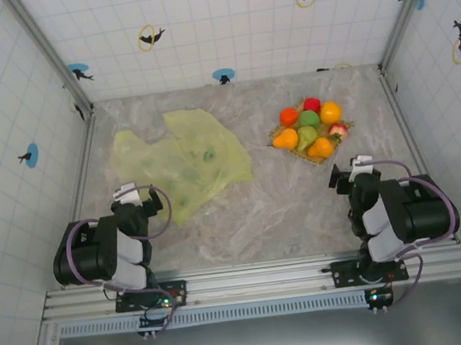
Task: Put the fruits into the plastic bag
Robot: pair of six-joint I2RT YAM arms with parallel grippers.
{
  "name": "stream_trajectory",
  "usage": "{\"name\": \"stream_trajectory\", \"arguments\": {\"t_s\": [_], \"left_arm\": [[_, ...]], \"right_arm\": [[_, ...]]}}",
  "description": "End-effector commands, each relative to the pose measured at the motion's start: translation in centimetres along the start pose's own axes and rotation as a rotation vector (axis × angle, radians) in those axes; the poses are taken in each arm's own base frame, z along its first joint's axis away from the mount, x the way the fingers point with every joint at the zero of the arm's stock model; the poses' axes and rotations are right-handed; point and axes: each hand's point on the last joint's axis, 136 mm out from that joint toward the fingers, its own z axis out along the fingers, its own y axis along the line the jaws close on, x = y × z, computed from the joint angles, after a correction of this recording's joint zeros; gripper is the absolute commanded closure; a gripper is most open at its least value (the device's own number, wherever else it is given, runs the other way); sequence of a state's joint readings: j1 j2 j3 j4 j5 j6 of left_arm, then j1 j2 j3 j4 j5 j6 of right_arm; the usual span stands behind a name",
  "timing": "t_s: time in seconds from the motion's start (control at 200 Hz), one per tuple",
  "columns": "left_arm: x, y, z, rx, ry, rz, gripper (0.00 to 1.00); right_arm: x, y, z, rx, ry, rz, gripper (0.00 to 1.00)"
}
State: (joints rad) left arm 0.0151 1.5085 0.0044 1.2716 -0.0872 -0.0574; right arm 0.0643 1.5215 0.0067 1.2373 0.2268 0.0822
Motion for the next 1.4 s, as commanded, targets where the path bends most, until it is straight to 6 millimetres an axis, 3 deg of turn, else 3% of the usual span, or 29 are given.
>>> {"name": "stream_trajectory", "arguments": {"t_s": [0.0,1.046,1.116,1.291,1.396], "left_arm": [[0.1,0.2,0.0,-0.009,0.003,-0.018,0.02],[0.1,0.3,0.0,-0.01,0.002,-0.019,0.02],[-0.2,0.3,-0.1,-0.013,-0.011,-0.019,0.02],[-1.7,3.0,-0.8,-0.173,-0.027,-0.095,0.02],[-2.8,5.2,-2.0,-0.295,-0.071,-0.207,0.02]], "right_arm": [[-0.4,-0.2,-0.3,0.003,-0.024,0.009,0.0],[-0.4,-0.1,-0.4,0.001,-0.025,0.008,0.0],[-0.8,-0.9,-0.8,0.055,-0.048,0.01,0.0],[-2.0,-2.4,-2.3,0.162,-0.094,0.026,0.0],[-3.5,-4.4,-3.4,0.26,-0.142,0.114,0.0]]}}
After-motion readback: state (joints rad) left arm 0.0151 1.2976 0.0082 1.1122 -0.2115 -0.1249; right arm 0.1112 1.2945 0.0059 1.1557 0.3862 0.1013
